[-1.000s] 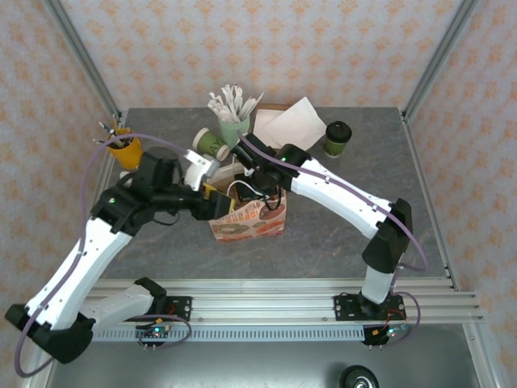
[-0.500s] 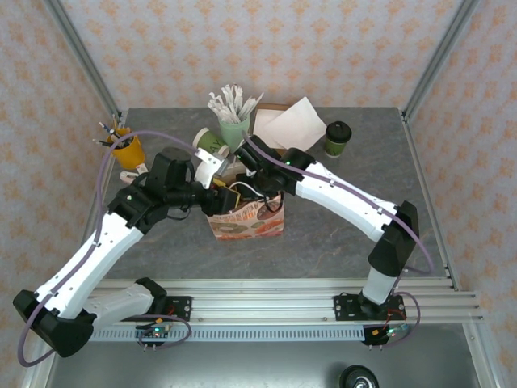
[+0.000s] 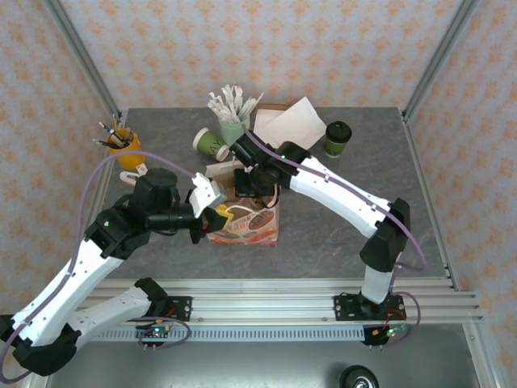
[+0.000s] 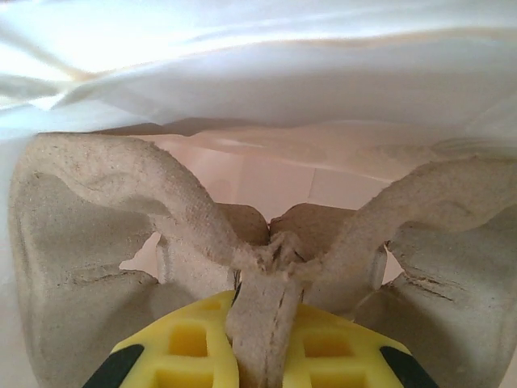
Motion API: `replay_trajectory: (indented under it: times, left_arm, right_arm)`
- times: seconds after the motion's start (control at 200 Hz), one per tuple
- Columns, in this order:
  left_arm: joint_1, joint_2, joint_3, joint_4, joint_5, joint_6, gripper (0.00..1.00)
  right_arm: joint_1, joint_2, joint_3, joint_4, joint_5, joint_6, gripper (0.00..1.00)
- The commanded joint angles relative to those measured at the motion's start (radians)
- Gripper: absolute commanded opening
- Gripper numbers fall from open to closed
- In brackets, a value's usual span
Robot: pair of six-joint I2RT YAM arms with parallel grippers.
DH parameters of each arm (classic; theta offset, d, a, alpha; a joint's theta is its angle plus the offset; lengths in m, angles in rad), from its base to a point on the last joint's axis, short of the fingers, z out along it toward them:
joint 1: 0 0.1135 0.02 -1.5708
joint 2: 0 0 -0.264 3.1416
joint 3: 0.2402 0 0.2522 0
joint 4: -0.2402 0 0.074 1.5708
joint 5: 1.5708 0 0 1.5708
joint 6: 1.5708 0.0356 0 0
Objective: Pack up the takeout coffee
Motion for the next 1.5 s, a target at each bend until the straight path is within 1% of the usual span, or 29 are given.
replay_trajectory:
  times: [0.0,0.075,0.125,0.175,0.225,0.295,0.405,0.47,0.57,0.701,0.761,0.791,0.826,0.906,0.941,0.966,1.026,1.076,1.121,1.166,1.226,1.256,1.306,1.341,1.436,1.496]
  left_arm:
    - [-0.064,-0.013,-0.015,-0.077,-0.023,0.199,0.00]
    - [-0.079,-0.015,-0.038,-0.008,-0.016,0.216,0.00]
    - [-0.080,-0.001,-0.049,0.053,0.014,0.195,0.00]
    - [-0.084,0.014,-0.061,0.129,0.016,0.156,0.00]
    - [-0.095,0.022,-0.071,0.200,0.003,0.126,0.01]
    - [-0.108,0.021,-0.077,0.264,-0.041,0.108,0.01]
    - [-0.108,0.029,-0.062,0.262,-0.042,0.112,0.01]
    - [-0.108,0.028,-0.061,0.261,-0.035,0.090,0.01]
    - [-0.108,0.016,-0.074,0.282,-0.054,0.038,0.03]
    - [-0.108,0.016,-0.067,0.262,-0.110,-0.014,0.09]
    - [-0.108,0.014,-0.074,0.253,-0.123,-0.023,0.12]
    - [-0.108,0.011,-0.075,0.248,-0.129,-0.030,0.15]
    - [-0.108,0.008,-0.073,0.244,-0.141,-0.045,0.20]
    - [-0.106,-0.007,-0.045,0.219,-0.178,-0.069,0.47]
    - [-0.105,-0.020,-0.030,0.204,-0.204,-0.064,0.56]
    - [-0.102,-0.035,-0.025,0.198,-0.240,-0.063,0.61]
    - [-0.089,-0.075,-0.020,0.194,-0.327,-0.069,0.78]
    - [-0.062,-0.095,-0.010,0.188,-0.372,-0.081,0.89]
    - [-0.030,-0.089,0.016,0.166,-0.385,-0.102,0.97]
    - [0.005,-0.065,0.051,0.146,-0.399,-0.154,0.99]
    - [0.053,-0.020,0.092,0.139,-0.447,-0.257,1.00]
    - [0.069,0.005,0.110,0.136,-0.499,-0.312,1.00]
    - [0.093,0.048,0.149,0.113,-0.620,-0.413,1.00]
    - [0.109,0.082,0.182,0.083,-0.670,-0.467,1.00]
    - [0.124,0.171,0.272,-0.012,-0.779,-0.565,1.00]
    - [0.125,0.222,0.313,-0.069,-0.794,-0.596,1.00]
  right_arm:
    - [0.001,0.042,0.064,-0.089,0.042,0.053,0.00]
    - [0.006,0.078,0.107,-0.136,0.064,0.063,0.00]
    - [0.017,0.093,0.122,-0.162,0.107,0.069,0.00]
    - [0.032,0.100,0.123,-0.174,0.159,0.073,0.00]
    - [0.041,0.109,0.122,-0.180,0.197,0.080,0.00]
    - [0.049,0.125,0.132,-0.184,0.220,0.087,0.00]
    - [0.050,0.148,0.137,-0.187,0.207,0.105,0.00]
    - [0.050,0.159,0.122,-0.175,0.193,0.095,0.00]
    - [0.062,0.156,0.066,-0.157,0.232,0.053,0.00]
    - [0.070,0.089,-0.096,-0.001,0.208,0.067,0.00]
    - [0.073,0.079,-0.131,0.037,0.226,0.067,0.00]
    - [0.075,0.082,-0.139,0.045,0.237,0.056,0.00]
    - [0.079,0.085,-0.146,0.052,0.250,0.046,0.00]
    - [0.080,0.090,-0.171,0.073,0.242,0.036,0.00]
    - [0.080,0.087,-0.184,0.086,0.231,0.039,0.00]
    - [0.081,0.084,-0.196,0.098,0.224,0.039,0.00]
    - [0.086,0.072,-0.226,0.121,0.223,0.038,0.00]
    - [0.090,0.063,-0.253,0.138,0.229,0.031,0.00]
    - [0.093,0.057,-0.280,0.155,0.239,0.027,0.00]
    - [0.093,0.055,-0.303,0.166,0.243,0.028,0.00]
    - [0.094,0.056,-0.328,0.181,0.247,0.035,0.00]
    - [0.093,0.060,-0.337,0.184,0.247,0.039,0.00]
    - [0.094,0.069,-0.356,0.190,0.248,0.046,0.00]
    - [0.094,0.078,-0.371,0.194,0.251,0.054,0.00]
    - [0.094,0.121,-0.407,0.209,0.246,0.072,0.00]
    - [0.095,0.160,-0.390,0.196,0.250,0.066,0.00]
